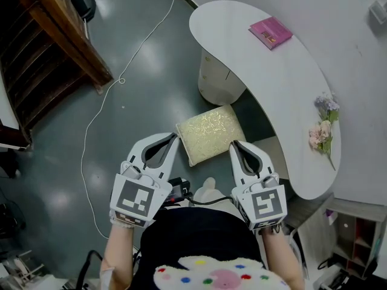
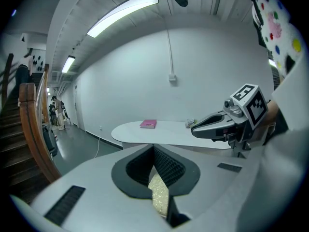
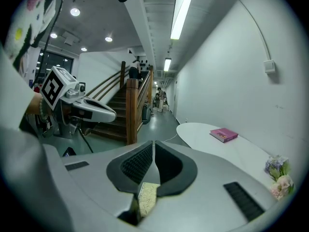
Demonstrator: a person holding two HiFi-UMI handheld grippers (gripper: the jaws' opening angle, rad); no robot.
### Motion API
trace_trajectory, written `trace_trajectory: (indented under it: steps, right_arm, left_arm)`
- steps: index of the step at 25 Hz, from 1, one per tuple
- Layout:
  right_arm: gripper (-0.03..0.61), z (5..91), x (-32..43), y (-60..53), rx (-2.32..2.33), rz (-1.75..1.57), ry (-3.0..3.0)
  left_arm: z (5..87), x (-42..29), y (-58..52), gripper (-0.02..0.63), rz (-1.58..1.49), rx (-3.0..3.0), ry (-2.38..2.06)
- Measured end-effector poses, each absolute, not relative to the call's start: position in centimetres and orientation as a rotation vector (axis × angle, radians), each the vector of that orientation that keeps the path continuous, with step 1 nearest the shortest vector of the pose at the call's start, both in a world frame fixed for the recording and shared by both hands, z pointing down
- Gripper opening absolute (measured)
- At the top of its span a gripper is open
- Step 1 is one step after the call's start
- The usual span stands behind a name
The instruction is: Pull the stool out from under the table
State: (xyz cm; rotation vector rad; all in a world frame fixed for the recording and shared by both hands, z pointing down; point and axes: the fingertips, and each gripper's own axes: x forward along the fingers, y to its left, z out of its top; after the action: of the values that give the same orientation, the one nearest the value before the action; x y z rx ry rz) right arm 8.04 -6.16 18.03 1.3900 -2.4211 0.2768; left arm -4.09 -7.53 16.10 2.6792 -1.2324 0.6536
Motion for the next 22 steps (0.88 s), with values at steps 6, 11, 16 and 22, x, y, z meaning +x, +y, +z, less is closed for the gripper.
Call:
trace_trajectory:
  steps: [6, 11, 16, 22]
  right_arm:
    - [0.044, 17.97, 8.14, -5.89, 1.39, 0.283, -2.41]
    - [0.043, 17.7, 7.81, -5.77, 1.393, 0.267, -2.449]
    - [0.043, 17.52, 7.59, -5.72, 1.381, 0.252, -2.46]
    - [0.043, 17.48, 7.86, -5.56, 1.386, 0.251, -2.45]
  left_arm:
    - [15.98, -3.86, -7.26, 0.017, 0.622, 2.669, -1.235]
    - [16.06, -3.67, -6.88, 0.017, 0.642, 2.681, -1.219]
    - [16.13, -3.49, -6.68, 0.017, 0.629, 2.674, -1.218]
    - [16.28, -3.37, -6.57, 0.017, 0.639, 2.679, -1.211]
